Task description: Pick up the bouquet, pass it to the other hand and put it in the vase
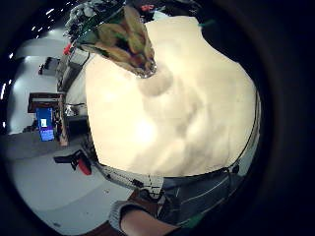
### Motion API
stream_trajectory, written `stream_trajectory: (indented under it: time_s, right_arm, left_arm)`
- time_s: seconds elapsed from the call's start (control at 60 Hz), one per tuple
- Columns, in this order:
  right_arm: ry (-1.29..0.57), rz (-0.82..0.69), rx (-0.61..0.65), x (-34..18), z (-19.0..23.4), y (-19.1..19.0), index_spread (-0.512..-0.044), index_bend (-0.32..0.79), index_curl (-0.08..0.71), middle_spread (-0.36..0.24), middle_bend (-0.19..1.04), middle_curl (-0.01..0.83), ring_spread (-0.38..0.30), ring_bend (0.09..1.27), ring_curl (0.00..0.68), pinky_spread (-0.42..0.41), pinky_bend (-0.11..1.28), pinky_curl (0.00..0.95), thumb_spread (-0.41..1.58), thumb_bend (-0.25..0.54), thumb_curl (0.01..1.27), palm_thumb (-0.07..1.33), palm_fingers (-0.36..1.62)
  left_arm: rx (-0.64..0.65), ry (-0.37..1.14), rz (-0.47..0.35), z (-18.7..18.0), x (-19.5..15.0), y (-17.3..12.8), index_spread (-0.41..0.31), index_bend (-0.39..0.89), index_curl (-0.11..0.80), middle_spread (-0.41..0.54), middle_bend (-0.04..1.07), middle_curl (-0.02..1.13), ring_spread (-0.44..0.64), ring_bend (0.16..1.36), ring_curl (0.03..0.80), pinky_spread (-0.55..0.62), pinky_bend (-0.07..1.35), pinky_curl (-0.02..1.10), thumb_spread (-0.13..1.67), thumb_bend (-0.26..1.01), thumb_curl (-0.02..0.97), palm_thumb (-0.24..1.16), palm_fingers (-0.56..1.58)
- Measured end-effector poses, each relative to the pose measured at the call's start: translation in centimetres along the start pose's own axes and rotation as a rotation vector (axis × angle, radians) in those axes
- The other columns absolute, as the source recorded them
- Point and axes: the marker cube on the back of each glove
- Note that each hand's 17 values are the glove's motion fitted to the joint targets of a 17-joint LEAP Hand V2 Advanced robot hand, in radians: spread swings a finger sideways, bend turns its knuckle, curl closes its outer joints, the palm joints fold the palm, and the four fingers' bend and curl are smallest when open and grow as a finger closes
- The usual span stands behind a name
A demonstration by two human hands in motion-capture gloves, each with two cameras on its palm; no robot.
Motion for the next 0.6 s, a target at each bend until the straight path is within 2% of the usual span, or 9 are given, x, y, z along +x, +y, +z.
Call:
stream_trajectory:
  time_s: [0.15,0.267,0.367,0.417,0.45,0.484,0.517,0.55,0.6]
  right_arm:
    - [-0.018,0.094,0.068,0.3,0.2,-0.5,-0.408,0.14,0.158,-0.148,0.18,0.342,-0.043,0.55,0.321,0.195,0.65,0.365,1.01,0.015,0.32,0.49,0.29]
    - [0.014,-0.013,0.169,-0.5,-0.9,-0.5,-0.395,0.26,0.242,-0.149,0.13,0.300,-0.079,0.52,0.316,0.093,0.63,0.358,1.04,0.034,0.33,0.61,0.46]
    - [0.109,0.000,0.183,-0.7,-1.3,-0.2,-0.310,0.48,0.340,-0.162,0.17,0.302,-0.122,0.44,0.291,0.039,0.53,0.325,1.05,0.069,0.34,0.74,0.80]
    - [0.159,0.043,0.202,-0.5,-1.7,0.3,-0.279,0.52,0.372,-0.164,0.15,0.302,-0.144,0.42,0.293,0.010,0.50,0.322,1.05,0.066,0.34,0.78,0.88]
    - [0.176,0.045,0.246,-0.7,-2.3,0.4,-0.266,0.50,0.384,-0.167,0.18,0.313,-0.164,0.41,0.297,-0.031,0.51,0.328,1.05,0.057,0.34,0.78,0.97]
    - [0.191,0.035,0.280,-0.9,-2.7,0.5,-0.257,0.36,0.360,-0.177,0.33,0.367,-0.206,0.45,0.320,-0.150,0.53,0.335,1.05,0.045,0.33,0.79,1.24]
    - [0.206,0.052,0.265,-1.0,-2.8,0.9,-0.251,0.28,0.367,-0.188,0.43,0.403,-0.225,0.53,0.353,-0.209,0.51,0.339,1.06,0.039,0.33,0.80,1.35]
    - [0.214,0.080,0.231,-1.0,-2.6,1.4,-0.247,0.22,0.369,-0.196,0.50,0.437,-0.221,0.64,0.394,-0.251,0.51,0.356,1.06,0.030,0.33,0.80,1.45]
    - [0.238,0.099,0.301,-1.3,-3.3,1.7,-0.243,0.21,0.385,-0.195,0.57,0.473,-0.216,0.74,0.437,-0.265,0.54,0.378,1.06,0.029,0.33,0.83,1.51]
  left_arm:
    - [0.011,0.002,0.010,-0.1,0.0,0.0,-0.031,0.17,0.385,0.064,0.18,0.37,0.16,0.37,0.326,0.20,0.18,0.33,1.21,-0.02,0.248,0.18,0.50]
    - [0.001,0.003,-0.016,0.0,-0.1,0.0,-0.031,0.17,0.384,0.064,0.18,0.37,0.16,0.37,0.326,0.20,0.18,0.33,1.21,-0.02,0.248,0.18,0.50]
    - [0.031,0.004,0.009,0.0,0.0,-0.4,-0.031,0.17,0.384,0.064,0.18,0.37,0.16,0.37,0.327,0.20,0.18,0.33,1.21,-0.02,0.248,0.18,0.50]
    - [0.019,0.003,0.011,0.1,-0.1,-0.3,-0.031,0.17,0.384,0.064,0.18,0.37,0.16,0.37,0.327,0.20,0.18,0.33,1.21,-0.02,0.248,0.18,0.50]
    - [0.020,0.009,0.022,0.1,0.0,-0.3,-0.031,0.17,0.384,0.064,0.18,0.37,0.16,0.37,0.327,0.20,0.18,0.33,1.21,-0.02,0.248,0.18,0.50]
    - [0.016,0.017,0.039,0.0,0.1,-0.1,-0.031,0.17,0.383,0.064,0.18,0.37,0.16,0.37,0.327,0.20,0.18,0.33,1.21,-0.02,0.248,0.18,0.50]
    - [0.030,0.012,0.030,0.0,-0.1,-0.3,-0.031,0.17,0.383,0.064,0.18,0.37,0.16,0.37,0.327,0.20,0.18,0.33,1.21,-0.02,0.248,0.18,0.50]
    - [0.074,-0.006,-0.006,-0.1,-0.6,-1.0,-0.031,0.17,0.383,0.064,0.18,0.37,0.16,0.37,0.327,0.20,0.18,0.33,1.21,-0.02,0.248,0.18,0.50]
    - [0.080,-0.010,-0.055,-0.2,-1.0,-1.0,-0.031,0.17,0.383,0.064,0.18,0.37,0.16,0.37,0.327,0.20,0.18,0.33,1.21,-0.02,0.248,0.18,0.50]
